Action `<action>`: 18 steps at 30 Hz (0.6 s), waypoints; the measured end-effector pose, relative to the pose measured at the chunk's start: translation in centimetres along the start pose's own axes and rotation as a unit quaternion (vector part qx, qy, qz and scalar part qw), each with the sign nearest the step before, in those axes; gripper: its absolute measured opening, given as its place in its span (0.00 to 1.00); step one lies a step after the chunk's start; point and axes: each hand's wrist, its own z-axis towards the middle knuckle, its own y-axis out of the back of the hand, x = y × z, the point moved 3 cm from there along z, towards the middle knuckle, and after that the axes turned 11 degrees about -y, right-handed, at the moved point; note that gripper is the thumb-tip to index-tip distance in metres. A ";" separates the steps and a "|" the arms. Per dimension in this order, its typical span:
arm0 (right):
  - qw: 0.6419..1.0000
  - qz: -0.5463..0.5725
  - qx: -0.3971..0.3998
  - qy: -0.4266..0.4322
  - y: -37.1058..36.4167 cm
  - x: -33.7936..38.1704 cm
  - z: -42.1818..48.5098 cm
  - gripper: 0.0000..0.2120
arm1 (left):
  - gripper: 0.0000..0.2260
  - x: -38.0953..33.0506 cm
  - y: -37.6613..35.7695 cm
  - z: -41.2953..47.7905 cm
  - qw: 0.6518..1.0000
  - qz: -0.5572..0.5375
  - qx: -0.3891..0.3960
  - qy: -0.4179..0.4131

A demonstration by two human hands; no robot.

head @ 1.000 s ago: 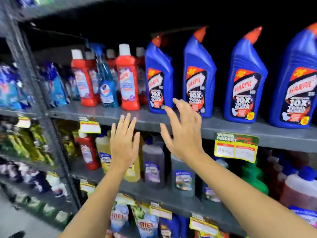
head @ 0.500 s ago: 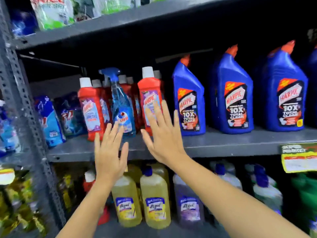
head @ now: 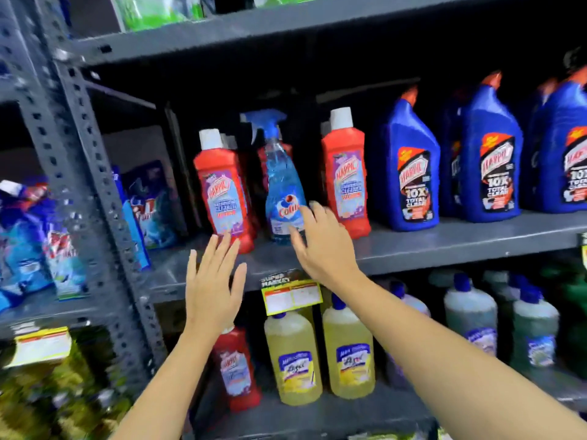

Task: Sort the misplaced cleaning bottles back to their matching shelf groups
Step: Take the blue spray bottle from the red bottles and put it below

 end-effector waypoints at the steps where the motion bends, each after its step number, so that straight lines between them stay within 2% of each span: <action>1: 1.000 0.005 0.015 -0.019 -0.1 -0.1 -0.2 0.19 | 0.22 0.6 -0.4 -0.1 1.000 0.003 0.017 0.008; 3: 0.998 0.006 0.041 -0.056 -0.3 -0.6 -0.5 0.18 | 0.22 1.2 -1.1 -0.3 1.000 0.017 0.025 0.009; 5: 0.996 0.003 0.055 -0.069 -0.2 -1.0 -0.6 0.19 | 0.21 1.1 -1.4 -0.4 1.000 0.027 -0.006 0.001; 10: 0.995 -0.034 0.071 -0.053 -0.4 -1.1 0.4 0.15 | 0.21 1.2 -1.3 -0.1 0.997 0.060 -0.056 -0.017; 12: 0.995 -0.057 0.079 -0.035 -0.5 -0.5 1.7 0.16 | 0.21 1.2 -1.2 0.0 0.994 0.077 -0.068 -0.028; 18: 0.996 -0.041 0.042 -0.061 -0.1 1.7 5.9 0.21 | 0.16 1.4 -1.6 -0.1 0.988 0.090 -0.120 -0.045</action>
